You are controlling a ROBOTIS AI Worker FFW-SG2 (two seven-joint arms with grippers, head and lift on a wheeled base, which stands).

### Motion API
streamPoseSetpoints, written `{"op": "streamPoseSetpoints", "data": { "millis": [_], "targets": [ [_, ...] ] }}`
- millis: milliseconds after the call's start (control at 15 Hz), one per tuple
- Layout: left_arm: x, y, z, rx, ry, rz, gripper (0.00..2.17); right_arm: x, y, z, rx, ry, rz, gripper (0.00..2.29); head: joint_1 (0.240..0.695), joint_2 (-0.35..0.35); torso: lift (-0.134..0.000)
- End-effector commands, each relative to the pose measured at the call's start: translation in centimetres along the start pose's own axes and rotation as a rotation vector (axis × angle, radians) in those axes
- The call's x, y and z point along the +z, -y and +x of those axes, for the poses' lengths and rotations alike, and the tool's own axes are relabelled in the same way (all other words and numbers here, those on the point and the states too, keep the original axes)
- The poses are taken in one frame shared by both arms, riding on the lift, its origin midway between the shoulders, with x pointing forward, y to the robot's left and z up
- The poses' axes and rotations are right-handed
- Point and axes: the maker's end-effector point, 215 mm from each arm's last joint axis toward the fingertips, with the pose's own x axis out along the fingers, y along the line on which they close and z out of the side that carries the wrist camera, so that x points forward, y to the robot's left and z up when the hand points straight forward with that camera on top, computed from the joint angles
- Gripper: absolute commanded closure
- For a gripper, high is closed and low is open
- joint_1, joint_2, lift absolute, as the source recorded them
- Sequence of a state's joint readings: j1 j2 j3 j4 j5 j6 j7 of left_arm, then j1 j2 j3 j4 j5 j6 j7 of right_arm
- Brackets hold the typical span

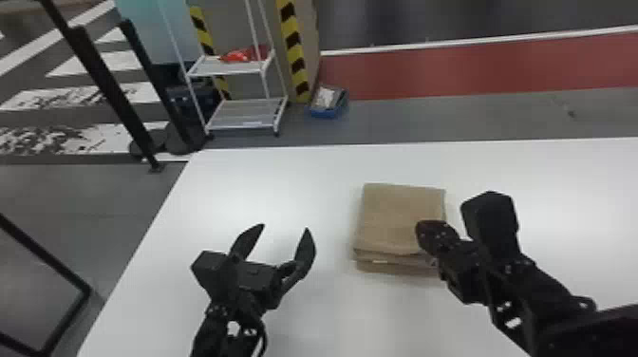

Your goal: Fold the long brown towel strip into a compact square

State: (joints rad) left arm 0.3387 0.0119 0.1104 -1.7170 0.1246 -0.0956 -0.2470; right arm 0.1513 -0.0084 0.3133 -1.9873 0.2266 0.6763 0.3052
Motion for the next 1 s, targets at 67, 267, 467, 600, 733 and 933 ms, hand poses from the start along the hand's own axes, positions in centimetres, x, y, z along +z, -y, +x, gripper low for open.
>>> {"op": "streamPoseSetpoints", "data": {
  "millis": [67,267,467,600,733,933],
  "targets": [
    [-0.3,0.1,0.0,-0.003,-0.005,-0.001,0.06,-3.4,0.4,-0.7,-0.024,-0.082,-0.001,2.01,0.695,0.243,-0.122],
    [-0.4,0.3,0.1,-0.009,-0.007,-0.002,0.06,-6.2,0.8,-0.2,-0.032,-0.142,-0.009,2.01,0.695,0.232,-0.122],
    [-0.4,0.2,0.1,-0.006,-0.007,-0.001,0.06,-7.3,2.0,-0.5,-0.055,-0.168,-0.006,2.01,0.695,0.216,-0.122],
    [-0.5,0.2,0.1,-0.005,-0.008,-0.002,0.06,-4.6,2.3,-0.7,-0.054,-0.083,0.003,2.01,0.695,0.205,-0.122],
    [-0.5,0.2,0.1,-0.007,-0.008,-0.002,0.06,0.1,2.6,-1.1,-0.046,0.044,0.002,2.01,0.695,0.203,-0.122],
    [-0.4,0.2,0.0,-0.005,-0.007,-0.001,0.06,3.9,4.0,1.0,-0.045,0.099,0.012,2.01,0.695,0.208,-0.122]
  ]
}}
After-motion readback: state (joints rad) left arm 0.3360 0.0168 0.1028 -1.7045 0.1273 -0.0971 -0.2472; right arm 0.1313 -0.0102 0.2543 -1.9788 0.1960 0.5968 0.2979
